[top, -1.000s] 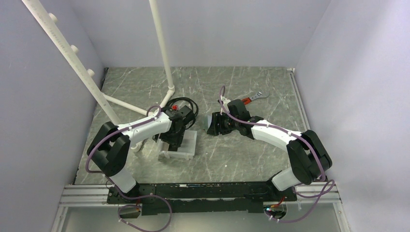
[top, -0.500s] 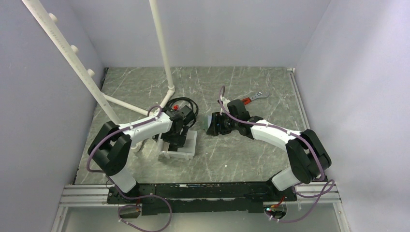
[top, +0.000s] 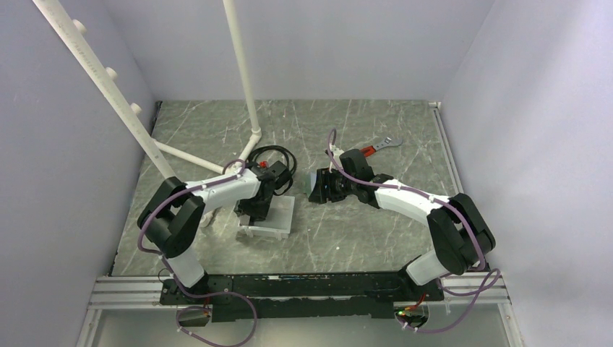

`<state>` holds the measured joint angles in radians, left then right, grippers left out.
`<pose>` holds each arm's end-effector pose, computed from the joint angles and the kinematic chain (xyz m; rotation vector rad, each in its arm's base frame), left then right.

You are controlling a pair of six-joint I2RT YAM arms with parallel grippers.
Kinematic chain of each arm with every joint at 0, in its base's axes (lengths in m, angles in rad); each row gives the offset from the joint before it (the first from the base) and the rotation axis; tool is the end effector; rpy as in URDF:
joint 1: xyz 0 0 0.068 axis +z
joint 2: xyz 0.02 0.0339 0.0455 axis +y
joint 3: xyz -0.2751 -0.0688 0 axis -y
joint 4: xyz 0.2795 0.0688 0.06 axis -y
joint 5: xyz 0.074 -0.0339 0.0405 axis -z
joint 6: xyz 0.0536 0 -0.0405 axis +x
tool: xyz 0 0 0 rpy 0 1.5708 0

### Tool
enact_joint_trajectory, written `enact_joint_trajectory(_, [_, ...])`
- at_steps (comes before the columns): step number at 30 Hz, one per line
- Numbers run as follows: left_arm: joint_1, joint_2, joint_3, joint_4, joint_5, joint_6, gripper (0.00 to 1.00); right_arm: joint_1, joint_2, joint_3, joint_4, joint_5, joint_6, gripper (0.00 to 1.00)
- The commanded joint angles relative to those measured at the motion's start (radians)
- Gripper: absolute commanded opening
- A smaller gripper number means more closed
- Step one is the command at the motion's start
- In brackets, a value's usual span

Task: Put the credit cards into the card holder
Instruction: Pick up the credit card from the storage box.

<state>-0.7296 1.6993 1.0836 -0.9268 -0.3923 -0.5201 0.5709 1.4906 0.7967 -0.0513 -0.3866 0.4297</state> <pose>0.2534 -0.1991 0.1504 0.2908 2.8424 0.4368 0.2769 0.2019 0.1712 -0.3798 2.4129 0.9293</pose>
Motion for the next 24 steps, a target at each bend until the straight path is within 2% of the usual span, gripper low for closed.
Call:
enact_joint_trajectory(1, [-0.003,-0.014,-0.003,0.047,0.030,-0.009,0.47,-0.003,-0.017,-0.001,0.042,-0.007,0.001,0.54])
enact_joint_trajectory(3, [-0.005,-0.029,0.003,0.046,0.020,-0.008,0.40,-0.003,-0.018,0.001,0.041,-0.007,0.001,0.54])
enact_joint_trajectory(6, [-0.006,-0.043,0.010,0.039,0.012,-0.006,0.40,-0.003,-0.015,0.002,0.041,-0.007,0.001,0.54])
enact_joint_trajectory(7, [-0.005,-0.045,0.009,0.039,0.018,-0.005,0.44,-0.003,-0.013,0.003,0.041,-0.008,0.003,0.54])
enact_joint_trajectory(9, [-0.006,-0.046,0.007,0.038,0.027,-0.003,0.60,-0.003,-0.010,0.005,0.042,-0.010,0.003,0.54])
enact_joint_trajectory(12, [-0.007,-0.049,0.005,0.019,0.016,-0.009,0.73,-0.003,-0.006,0.006,0.042,-0.012,0.004,0.54])
enact_joint_trajectory(16, [-0.005,-0.074,0.008,-0.004,-0.004,-0.012,0.79,-0.004,-0.004,0.007,0.039,-0.012,0.001,0.54])
enact_joint_trajectory(24, [-0.011,-0.138,0.034,-0.042,-0.012,-0.023,0.80,-0.002,0.006,0.012,0.047,-0.028,0.012,0.54])
